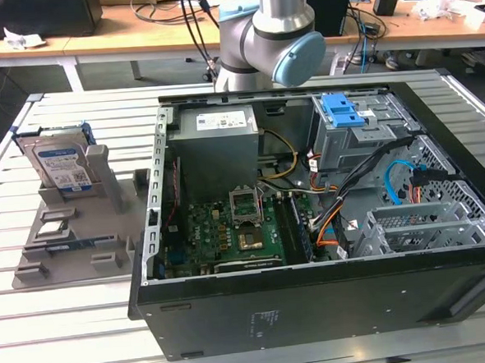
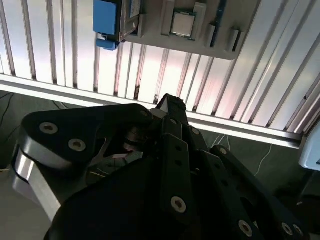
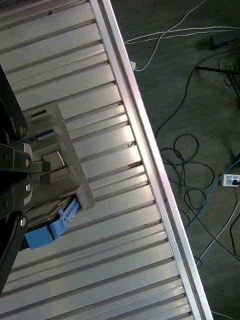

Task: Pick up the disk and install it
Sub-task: 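Pick up the disk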

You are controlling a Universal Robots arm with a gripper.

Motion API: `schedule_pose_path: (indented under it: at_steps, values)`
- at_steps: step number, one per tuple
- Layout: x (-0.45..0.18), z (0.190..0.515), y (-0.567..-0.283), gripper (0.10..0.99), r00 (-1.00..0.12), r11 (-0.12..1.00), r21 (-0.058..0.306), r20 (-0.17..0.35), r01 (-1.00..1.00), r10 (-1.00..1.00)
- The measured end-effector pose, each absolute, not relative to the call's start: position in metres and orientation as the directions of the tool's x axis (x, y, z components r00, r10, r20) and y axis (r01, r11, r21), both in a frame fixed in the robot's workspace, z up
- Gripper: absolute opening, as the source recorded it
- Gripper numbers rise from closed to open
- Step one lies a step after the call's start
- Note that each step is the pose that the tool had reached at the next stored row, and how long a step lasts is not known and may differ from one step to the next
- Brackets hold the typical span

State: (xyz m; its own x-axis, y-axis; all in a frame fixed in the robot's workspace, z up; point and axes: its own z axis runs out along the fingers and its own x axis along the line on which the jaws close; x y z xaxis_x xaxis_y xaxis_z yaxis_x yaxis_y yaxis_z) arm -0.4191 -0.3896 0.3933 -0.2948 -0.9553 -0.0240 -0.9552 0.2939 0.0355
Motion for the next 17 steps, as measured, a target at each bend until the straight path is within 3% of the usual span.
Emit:
schedule_pose_path:
  at_steps: [17]
  values:
    - [-0.4191,0.3932,-0.3896,0.106,0.029,-0.03,0.035,-0.024,-0.999,-0.999]
